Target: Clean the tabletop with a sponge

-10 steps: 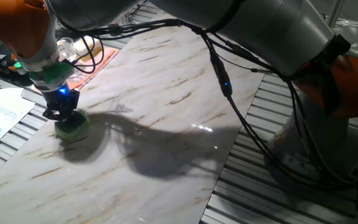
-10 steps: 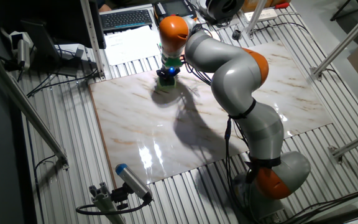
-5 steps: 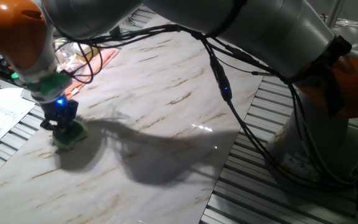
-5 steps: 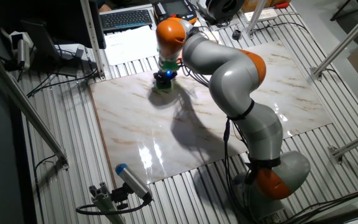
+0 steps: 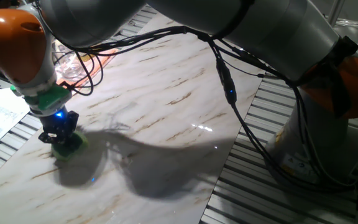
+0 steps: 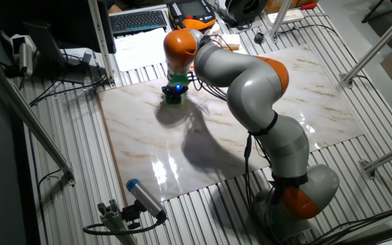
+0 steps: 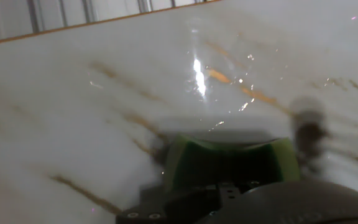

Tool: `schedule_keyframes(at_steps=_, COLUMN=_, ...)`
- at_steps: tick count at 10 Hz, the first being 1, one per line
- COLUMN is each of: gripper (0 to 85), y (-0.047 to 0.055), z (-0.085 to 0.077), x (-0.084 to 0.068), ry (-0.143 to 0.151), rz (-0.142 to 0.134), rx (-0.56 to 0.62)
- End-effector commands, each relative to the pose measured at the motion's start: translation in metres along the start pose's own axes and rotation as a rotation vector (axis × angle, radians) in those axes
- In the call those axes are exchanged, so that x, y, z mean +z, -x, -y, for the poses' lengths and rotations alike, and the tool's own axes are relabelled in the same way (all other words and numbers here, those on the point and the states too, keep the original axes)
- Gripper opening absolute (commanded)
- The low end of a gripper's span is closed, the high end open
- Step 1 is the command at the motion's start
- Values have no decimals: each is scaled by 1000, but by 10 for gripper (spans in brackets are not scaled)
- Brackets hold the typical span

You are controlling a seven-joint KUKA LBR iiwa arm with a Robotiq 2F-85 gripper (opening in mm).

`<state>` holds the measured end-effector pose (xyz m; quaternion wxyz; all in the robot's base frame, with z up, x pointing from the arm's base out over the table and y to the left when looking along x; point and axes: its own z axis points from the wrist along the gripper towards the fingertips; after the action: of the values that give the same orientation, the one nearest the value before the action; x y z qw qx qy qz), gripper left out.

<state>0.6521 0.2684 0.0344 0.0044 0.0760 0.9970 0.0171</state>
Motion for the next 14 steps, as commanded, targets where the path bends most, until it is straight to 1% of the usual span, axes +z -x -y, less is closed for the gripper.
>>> schedule_keyframes(at_steps=1, gripper=0, y=-4, z=-4, x=2, ry=-1, rz=1, rx=2)
schedule_keyframes(at_steps=2, gripper=0, y=-8, z=-7, x=2, ry=5, rz=-1, rx=5)
schedule_keyframes(at_steps=3, gripper=0, y=-13, z=-11, x=2, ry=2, rz=-1, rx=7)
schedule_keyframes(at_steps=5, gripper=0, y=-17, z=-12, x=-2, ry=10, rz=-11, rx=1)
schedule_keyframes(at_steps=6, gripper=0, y=-19, z=-11, x=-4, ry=19, rz=-16, rx=0)
schedule_keyframes(at_steps=9, gripper=0, y=-26, z=-16, x=0, ry=24, rz=-16, rx=-2)
schedule_keyframes(at_steps=11, gripper=0, y=-35, z=-17, x=2, ry=22, rz=-11, rx=-8)
schedule_keyframes(at_steps=14, gripper=0, y=-48, z=-21, x=-2, ry=22, rz=-19, rx=-11)
